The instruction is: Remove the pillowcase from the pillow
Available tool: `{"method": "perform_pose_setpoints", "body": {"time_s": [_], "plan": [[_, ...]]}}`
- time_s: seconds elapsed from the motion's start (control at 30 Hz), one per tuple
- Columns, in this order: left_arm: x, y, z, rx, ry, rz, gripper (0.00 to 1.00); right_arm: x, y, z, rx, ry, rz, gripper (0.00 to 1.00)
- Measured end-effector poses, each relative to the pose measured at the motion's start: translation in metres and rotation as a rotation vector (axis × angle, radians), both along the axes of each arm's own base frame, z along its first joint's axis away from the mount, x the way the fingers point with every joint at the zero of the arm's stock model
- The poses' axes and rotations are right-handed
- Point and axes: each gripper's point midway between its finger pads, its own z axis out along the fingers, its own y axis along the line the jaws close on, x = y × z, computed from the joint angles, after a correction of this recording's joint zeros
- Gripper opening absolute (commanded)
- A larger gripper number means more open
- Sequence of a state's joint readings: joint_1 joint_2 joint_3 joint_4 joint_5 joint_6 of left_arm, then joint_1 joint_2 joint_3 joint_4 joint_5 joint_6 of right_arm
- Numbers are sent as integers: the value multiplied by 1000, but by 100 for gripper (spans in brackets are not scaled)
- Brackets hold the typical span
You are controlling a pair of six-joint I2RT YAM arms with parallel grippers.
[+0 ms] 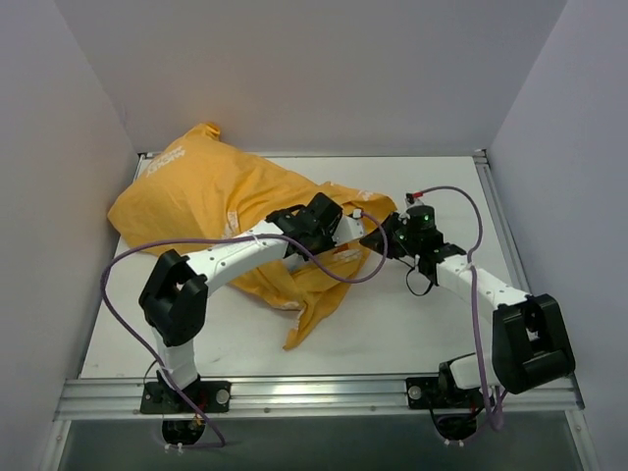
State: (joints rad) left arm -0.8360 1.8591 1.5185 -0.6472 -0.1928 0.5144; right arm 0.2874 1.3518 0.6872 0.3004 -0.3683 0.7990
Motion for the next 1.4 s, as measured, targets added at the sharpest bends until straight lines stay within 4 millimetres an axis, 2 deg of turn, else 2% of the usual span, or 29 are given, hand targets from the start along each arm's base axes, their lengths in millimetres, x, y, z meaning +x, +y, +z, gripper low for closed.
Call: {"method": "perform_pose_setpoints", "body": {"time_s": [0.13,0.23,0.33,0.43,0.63,0.8,0.93,1.1,1.2,1.33,1.37,1.4], "plan": [[-8,6,13,-15,-28,-58,2,35,-1,26,-16,-51,-11,0],[-16,12,18,-23,-57,-116,2,63,-14,39,-17,-75,-55,0],[-27,13,19,-39,-84,-187,2,78,-29,25,-28,-23,-95,0],[-39,14,22,-69,-97,-250,2,87,-34,-4,-39,73,-95,0],[-50,27,35,-122,-58,-306,2,87,-29,-52,-55,204,-55,0],[-48,50,49,-223,9,-277,2,85,-31,-63,-71,219,-35,0],[-32,63,85,-361,50,-188,2,78,-23,-68,-32,204,12,0],[-29,54,134,-509,91,-97,2,70,-2,-69,-39,167,84,0],[-30,47,152,-570,140,-73,2,67,13,-61,-75,120,121,0],[-25,48,167,-613,158,-19,2,70,13,-38,-95,48,122,0],[-24,48,170,-622,157,-8,2,70,13,-31,-99,27,127,10],[-22,48,172,-631,156,8,2,70,13,-22,-103,1,133,34]]}}
